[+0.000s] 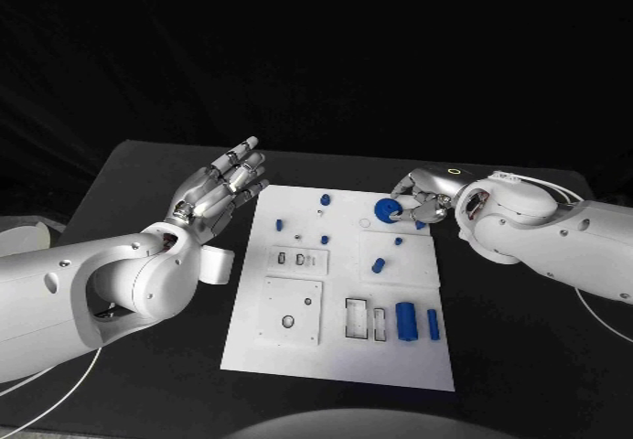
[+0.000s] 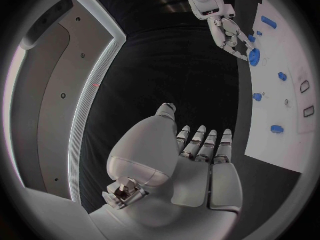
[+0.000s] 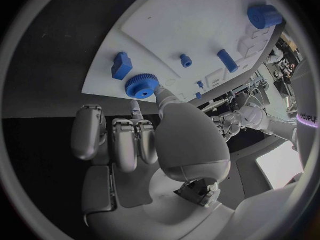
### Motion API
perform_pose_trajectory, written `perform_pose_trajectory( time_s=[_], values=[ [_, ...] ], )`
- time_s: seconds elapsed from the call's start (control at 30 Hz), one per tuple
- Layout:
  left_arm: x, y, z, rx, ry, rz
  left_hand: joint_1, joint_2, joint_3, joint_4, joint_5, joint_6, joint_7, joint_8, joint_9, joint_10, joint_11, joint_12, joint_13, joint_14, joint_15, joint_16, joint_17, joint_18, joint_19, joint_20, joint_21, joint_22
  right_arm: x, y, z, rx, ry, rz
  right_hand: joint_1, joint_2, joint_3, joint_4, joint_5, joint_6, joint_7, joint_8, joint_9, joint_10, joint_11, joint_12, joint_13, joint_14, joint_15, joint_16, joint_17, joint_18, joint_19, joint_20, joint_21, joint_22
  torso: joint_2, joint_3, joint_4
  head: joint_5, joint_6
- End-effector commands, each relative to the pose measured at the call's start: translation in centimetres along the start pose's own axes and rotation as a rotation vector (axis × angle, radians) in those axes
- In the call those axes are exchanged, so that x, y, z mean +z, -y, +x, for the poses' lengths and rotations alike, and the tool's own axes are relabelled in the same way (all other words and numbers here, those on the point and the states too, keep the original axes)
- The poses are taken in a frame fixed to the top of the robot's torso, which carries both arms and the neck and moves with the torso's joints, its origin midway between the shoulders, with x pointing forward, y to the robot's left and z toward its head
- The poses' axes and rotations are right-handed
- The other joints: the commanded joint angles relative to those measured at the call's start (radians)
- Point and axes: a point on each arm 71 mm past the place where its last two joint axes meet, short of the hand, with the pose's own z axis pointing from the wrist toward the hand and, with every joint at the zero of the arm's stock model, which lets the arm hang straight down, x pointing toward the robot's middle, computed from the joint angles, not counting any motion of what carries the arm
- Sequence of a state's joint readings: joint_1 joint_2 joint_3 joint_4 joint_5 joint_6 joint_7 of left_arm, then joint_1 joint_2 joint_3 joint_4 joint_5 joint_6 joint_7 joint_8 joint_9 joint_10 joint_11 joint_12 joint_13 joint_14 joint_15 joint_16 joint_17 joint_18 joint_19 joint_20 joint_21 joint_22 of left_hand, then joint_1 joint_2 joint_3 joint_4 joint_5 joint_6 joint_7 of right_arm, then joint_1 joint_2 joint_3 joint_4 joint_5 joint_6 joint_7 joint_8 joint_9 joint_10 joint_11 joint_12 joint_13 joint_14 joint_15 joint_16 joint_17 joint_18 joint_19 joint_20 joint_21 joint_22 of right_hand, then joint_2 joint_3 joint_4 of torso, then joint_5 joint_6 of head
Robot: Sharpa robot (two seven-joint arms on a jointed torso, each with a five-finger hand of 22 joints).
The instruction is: Assemble the parts on the task board
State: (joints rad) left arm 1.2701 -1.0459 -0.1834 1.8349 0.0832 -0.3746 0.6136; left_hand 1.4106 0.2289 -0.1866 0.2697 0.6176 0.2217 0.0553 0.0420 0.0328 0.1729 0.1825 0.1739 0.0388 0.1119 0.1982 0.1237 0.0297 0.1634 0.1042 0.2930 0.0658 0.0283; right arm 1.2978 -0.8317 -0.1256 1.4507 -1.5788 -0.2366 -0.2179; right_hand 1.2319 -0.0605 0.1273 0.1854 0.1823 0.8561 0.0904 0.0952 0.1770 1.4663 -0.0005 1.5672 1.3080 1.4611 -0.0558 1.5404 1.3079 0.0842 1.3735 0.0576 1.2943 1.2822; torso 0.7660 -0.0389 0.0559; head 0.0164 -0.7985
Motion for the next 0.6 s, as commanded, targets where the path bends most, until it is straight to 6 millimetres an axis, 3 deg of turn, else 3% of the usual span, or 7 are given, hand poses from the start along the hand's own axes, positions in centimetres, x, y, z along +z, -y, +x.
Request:
perform_pose_trajectory(
  time_s=[0.03,0.37,0.6],
  values=[
    [0.06,0.05,0.28,-0.014,-0.026,0.006,0.007,0.000,0.007,0.001,0.006,-0.003,0.007,0.003,0.000,-0.003,0.007,0.003,0.002,0.000,0.006,0.005,0.002,0.003,0.004,0.000,0.007,0.002,0.12,0.05,0.30,-0.019,-0.020,0.007,0.015,0.005,0.002,-0.013,0.028,0.005,0.007,-0.004,-0.001,0.104,0.008,0.004,0.263,0.093,0.003,-0.006,0.218,-0.001,-0.013,0.000,-0.008,-0.002,0.000,0.0006,0.0004,-0.001,-0.001],
    [0.13,-0.01,0.29,-0.017,-0.031,0.002,0.008,0.000,0.008,0.000,0.006,-0.003,0.007,0.003,0.000,-0.003,0.008,0.004,0.002,0.001,0.007,0.006,0.002,0.002,0.005,0.000,0.007,0.002,0.79,-0.10,1.04,-0.017,-0.024,0.000,0.041,0.015,0.027,-0.038,0.151,0.061,0.004,0.018,0.013,0.104,0.006,0.004,0.263,0.085,0.002,-0.023,0.201,0.004,-0.030,0.000,-0.025,-0.007,-0.001,0.0009,0.0001,-0.001,0.000],
    [0.18,-0.06,0.29,-0.018,-0.033,0.000,0.008,0.000,0.009,0.000,0.006,-0.004,0.008,0.003,0.000,-0.003,0.009,0.004,0.002,0.001,0.008,0.006,0.002,0.001,0.006,0.000,0.007,0.002,1.07,-0.61,1.14,-0.012,0.003,-0.021,0.039,0.015,0.038,-0.044,0.164,0.131,-0.010,0.055,0.045,0.104,-0.005,0.004,0.263,0.085,-0.005,-0.025,0.200,0.005,-0.033,-0.004,-0.029,-0.002,-0.001,0.0006,0.0003,-0.001,-0.001]
  ],
)
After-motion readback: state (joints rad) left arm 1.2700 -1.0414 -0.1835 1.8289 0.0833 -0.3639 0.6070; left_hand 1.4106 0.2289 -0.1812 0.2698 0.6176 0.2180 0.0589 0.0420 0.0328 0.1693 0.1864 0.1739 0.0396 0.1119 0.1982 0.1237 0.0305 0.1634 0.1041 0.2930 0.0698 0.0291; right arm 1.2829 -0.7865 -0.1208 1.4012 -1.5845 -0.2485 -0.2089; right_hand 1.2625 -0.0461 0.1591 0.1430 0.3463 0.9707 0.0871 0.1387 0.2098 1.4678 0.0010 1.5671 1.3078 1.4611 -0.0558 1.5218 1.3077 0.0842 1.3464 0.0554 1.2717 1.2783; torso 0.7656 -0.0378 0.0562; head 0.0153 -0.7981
